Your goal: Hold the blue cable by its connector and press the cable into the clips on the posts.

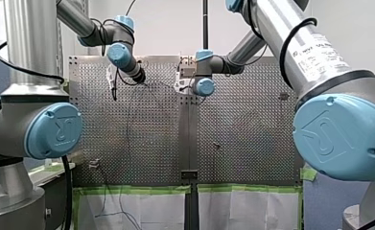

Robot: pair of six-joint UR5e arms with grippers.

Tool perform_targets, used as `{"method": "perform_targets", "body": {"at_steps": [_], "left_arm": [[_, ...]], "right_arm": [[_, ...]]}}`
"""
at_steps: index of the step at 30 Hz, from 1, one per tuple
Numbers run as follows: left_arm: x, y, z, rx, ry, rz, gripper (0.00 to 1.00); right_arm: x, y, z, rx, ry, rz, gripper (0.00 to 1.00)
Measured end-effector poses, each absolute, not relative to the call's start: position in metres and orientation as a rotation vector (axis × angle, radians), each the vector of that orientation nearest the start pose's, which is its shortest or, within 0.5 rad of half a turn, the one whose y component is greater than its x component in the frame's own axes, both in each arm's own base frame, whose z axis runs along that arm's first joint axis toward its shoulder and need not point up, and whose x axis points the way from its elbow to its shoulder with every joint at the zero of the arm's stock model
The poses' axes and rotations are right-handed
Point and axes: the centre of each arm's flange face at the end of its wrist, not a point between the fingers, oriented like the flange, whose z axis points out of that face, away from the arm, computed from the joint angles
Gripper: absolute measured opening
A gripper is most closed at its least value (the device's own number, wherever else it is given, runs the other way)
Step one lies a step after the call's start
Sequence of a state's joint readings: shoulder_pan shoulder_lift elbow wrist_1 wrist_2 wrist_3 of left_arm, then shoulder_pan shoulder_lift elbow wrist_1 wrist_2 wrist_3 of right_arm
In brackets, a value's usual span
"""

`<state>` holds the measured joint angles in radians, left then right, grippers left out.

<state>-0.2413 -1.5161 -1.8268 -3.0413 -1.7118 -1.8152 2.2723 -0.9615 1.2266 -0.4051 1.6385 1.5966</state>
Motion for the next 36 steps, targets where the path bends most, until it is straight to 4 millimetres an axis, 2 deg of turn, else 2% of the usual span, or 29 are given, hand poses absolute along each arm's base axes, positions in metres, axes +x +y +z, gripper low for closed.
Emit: {"method": "perform_targets", "body": {"at_steps": [9,17,23,36], "left_arm": [[0.407,-0.236,0.402,-0.146,1.63,-0.319,1.0],[0.41,-0.241,0.393,-0.148,1.644,-0.329,1.0],[0.418,-0.252,0.379,-0.151,1.66,-0.333,1.0],[0.442,-0.268,0.396,-0.158,1.628,-0.363,1.0]], "right_arm": [[0.571,-0.478,0.324,1.518,-0.801,1.778,0.0],[0.572,-0.477,0.323,1.52,-0.799,1.778,0.0],[0.573,-0.476,0.323,1.522,-0.796,1.78,0.0],[0.575,-0.473,0.323,1.525,-0.791,1.781,0.0]]}}
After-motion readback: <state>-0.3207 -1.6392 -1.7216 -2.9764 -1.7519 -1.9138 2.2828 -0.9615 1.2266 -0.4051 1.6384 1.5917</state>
